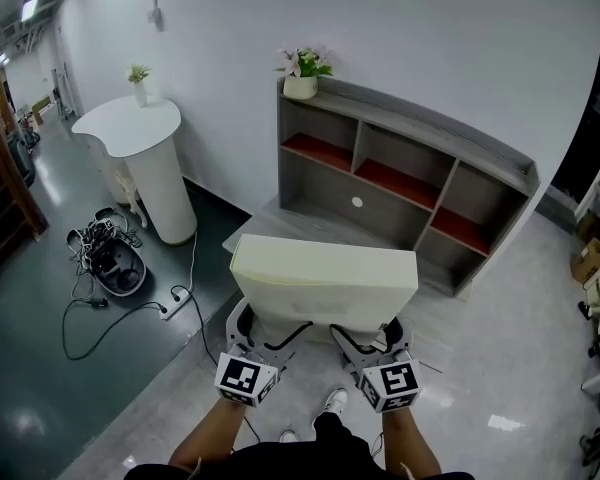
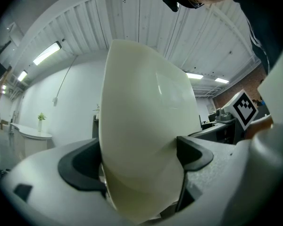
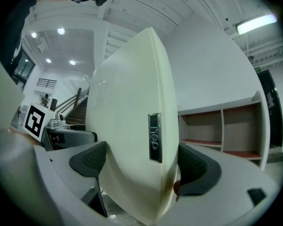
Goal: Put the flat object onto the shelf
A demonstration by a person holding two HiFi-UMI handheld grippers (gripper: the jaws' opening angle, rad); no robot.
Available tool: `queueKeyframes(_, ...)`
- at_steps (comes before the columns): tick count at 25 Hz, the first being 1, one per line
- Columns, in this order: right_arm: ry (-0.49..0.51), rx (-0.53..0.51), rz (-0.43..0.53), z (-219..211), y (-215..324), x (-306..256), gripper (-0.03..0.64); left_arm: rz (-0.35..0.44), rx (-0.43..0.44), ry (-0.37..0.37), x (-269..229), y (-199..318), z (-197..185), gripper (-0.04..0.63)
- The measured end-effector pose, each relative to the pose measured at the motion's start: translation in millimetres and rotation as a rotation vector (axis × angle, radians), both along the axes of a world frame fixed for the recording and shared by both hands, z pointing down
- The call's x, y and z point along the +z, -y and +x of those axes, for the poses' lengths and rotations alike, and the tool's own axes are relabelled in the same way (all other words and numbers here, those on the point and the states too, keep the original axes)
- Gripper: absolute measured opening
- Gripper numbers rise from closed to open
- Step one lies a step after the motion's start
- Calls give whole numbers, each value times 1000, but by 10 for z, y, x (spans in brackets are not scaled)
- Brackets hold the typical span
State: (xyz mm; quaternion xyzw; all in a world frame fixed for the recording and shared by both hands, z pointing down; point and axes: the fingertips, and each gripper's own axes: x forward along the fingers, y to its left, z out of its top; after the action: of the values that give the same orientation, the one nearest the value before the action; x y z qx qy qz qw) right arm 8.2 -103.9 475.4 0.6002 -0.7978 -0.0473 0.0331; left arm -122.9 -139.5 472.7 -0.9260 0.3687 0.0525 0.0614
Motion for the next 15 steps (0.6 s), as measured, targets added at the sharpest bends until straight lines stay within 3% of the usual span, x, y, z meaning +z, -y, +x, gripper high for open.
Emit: queueKeyframes(15,26,30,7,431,692,-9,491,-5,40,19,9,735,458,489)
